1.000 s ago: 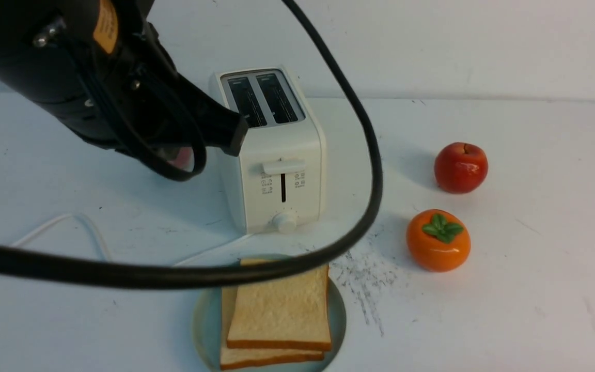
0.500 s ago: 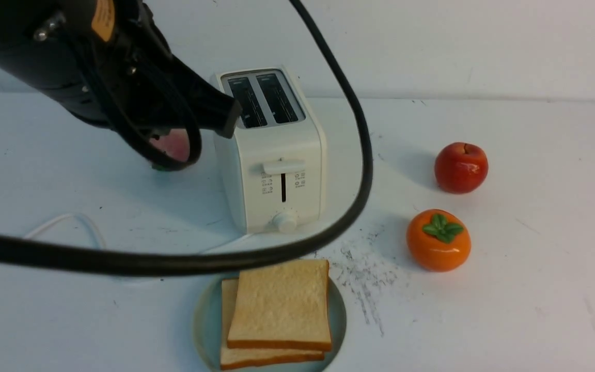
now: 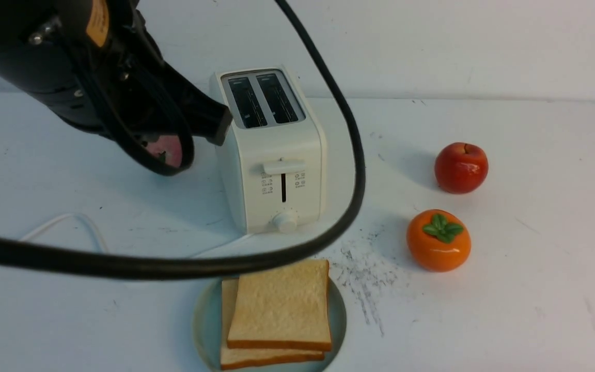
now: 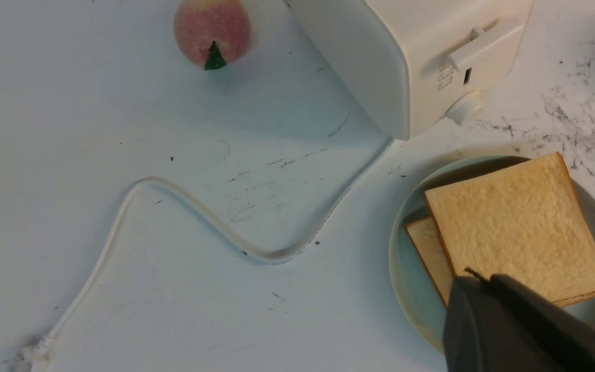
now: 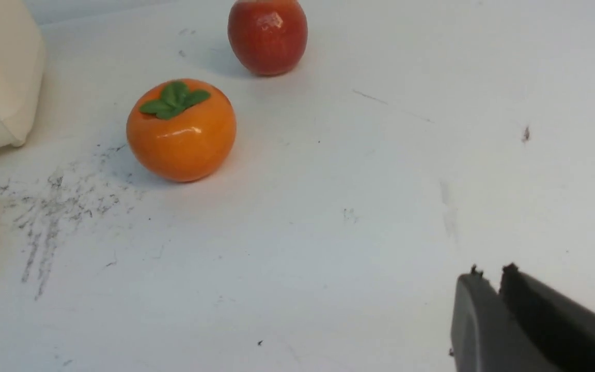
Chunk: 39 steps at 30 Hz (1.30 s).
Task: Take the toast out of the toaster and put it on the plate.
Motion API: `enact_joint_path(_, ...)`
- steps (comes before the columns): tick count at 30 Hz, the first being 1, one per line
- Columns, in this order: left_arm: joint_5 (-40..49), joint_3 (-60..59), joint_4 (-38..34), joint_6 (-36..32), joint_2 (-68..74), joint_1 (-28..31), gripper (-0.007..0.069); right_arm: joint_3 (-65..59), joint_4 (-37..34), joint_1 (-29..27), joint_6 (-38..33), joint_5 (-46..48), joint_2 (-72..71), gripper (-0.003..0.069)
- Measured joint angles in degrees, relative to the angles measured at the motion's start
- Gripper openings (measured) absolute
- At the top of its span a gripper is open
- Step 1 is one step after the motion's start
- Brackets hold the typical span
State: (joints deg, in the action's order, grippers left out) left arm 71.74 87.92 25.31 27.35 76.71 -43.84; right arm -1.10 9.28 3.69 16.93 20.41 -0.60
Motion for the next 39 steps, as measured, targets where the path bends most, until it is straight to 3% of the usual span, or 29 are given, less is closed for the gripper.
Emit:
enact_joint_path(12, 0.0, 0.0, -0.2, 0.0, -0.1, 0.0, -0.0013, 0.0, 0.3, 0.0, -0.8, 0.7, 0.0, 0.0085)
enact_joint_path(18, 0.0, -2.1, -3.7, 0.0, -4.2, 0.0, -0.0013, 0.0, 0.3, 0.0, -0.8, 0.7, 0.0, 0.0091)
enact_joint_path(28, 0.0, -21.2, -4.5, 0.5, -30.0, 0.0, -0.0013, 0.0, 0.3, 0.0, -0.8, 0.7, 0.0, 0.0103)
enact_joint_path(30, -0.4, -28.1, -5.4, 4.0, -40.2, 0.0, -0.0013, 0.0, 0.3, 0.0, -0.8, 0.7, 0.0, 0.0106)
enact_joint_path(32, -1.9, -31.5, -6.4, 6.6, -45.1, 0.0, -0.0013, 0.0, 0.3, 0.0, -0.8, 0.7, 0.0, 0.0107)
enact_joint_path(34, -9.9, -40.0, -8.5, 12.4, -55.5, 0.0, -0.0013, 0.0, 0.3, 0.0, -0.8, 0.7, 0.0, 0.0111)
enact_joint_path(39, -24.5, -50.9, -9.9, 19.2, -66.6, 0.0, -0.0012, 0.0, 0.3, 0.0, -0.8, 0.7, 0.0, 0.0115)
